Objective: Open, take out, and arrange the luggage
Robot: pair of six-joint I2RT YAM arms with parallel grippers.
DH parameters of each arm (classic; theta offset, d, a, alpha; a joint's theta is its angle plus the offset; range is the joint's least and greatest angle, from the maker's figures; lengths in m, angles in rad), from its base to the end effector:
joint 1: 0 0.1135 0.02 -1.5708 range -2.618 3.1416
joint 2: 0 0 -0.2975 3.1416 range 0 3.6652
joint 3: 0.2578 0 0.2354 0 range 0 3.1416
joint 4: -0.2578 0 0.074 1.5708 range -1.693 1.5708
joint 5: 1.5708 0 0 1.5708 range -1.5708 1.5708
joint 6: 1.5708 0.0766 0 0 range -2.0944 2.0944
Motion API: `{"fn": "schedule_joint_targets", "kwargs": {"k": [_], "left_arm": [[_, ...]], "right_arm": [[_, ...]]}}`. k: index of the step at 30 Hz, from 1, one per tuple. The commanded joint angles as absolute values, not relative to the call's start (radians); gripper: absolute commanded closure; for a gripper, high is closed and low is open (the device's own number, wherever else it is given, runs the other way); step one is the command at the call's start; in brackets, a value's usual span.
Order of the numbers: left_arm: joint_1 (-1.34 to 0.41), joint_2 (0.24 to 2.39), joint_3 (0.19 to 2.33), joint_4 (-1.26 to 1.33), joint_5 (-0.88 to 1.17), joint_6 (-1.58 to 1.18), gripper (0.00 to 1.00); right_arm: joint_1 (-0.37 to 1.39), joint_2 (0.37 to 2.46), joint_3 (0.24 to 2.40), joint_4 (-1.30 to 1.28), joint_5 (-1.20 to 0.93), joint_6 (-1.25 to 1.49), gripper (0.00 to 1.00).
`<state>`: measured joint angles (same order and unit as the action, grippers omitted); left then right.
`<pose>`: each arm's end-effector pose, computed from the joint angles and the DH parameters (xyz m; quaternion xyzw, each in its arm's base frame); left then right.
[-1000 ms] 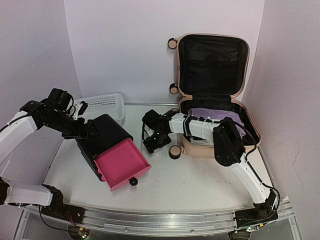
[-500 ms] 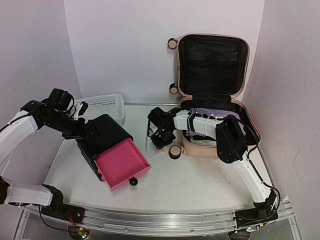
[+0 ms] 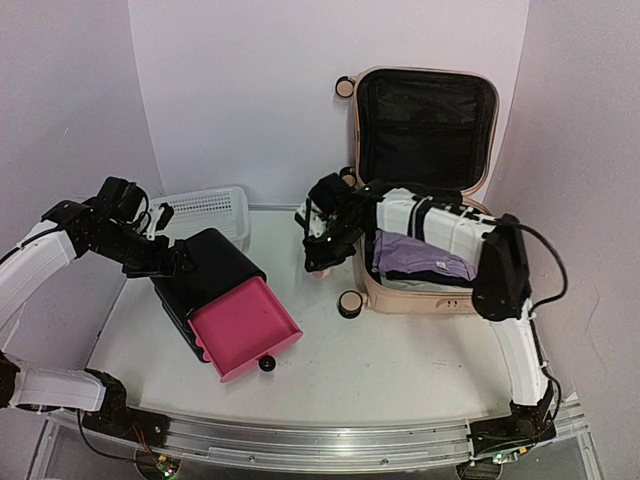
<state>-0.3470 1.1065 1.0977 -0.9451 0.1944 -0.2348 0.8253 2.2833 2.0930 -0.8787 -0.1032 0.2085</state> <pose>0.1842 -0.0823 0.3159 0.0826 0.9452 -0.1752 0.2629 0.3480 0.3886 0.2228 -0.3058 0.9179 0.1660 0.1909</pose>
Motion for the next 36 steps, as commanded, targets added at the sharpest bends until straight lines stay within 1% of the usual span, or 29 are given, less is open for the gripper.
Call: {"fn": "schedule_joint_targets", "kwargs": {"k": [1,4,7,14,24,32,34,36], "left_arm": [[-0.326,1.103,1.166,-0.955,0.145,-0.214,0.00],[-0.320,1.113,1.174,-0.958,0.139,-0.209,0.01],[-0.320,1.136,1.168,-0.955,0.154,-0.215,0.01],[-0.320,1.147,1.146,-0.948,0.185,-0.217,0.01],[-0.319,1.106,1.109,-0.944,0.197,-0.221,0.01],[-0.319,1.098,1.106,-0.940,0.206,-0.225,0.01],[-0.319,1.098,1.108,-0.939,0.208,-0.225,0.01],[-0.320,1.098,1.108,-0.938,0.209,-0.224,0.00]], "right_arm": [[0.851,2.038,1.940,-0.692,-0.391,0.325,1.00],[0.890,1.968,1.841,-0.577,-0.491,0.400,1.00],[0.941,1.964,1.815,-0.513,-0.526,0.455,1.00],[1.064,2.090,1.932,-0.485,-0.513,0.457,0.99],[1.121,2.211,1.990,-0.515,-0.453,0.409,0.96],[1.131,2.229,2.021,-0.591,-0.360,0.343,0.78],[1.131,2.228,2.031,-0.611,-0.343,0.324,0.71],[1.131,2.222,2.037,-0.625,-0.322,0.309,0.66]]}}
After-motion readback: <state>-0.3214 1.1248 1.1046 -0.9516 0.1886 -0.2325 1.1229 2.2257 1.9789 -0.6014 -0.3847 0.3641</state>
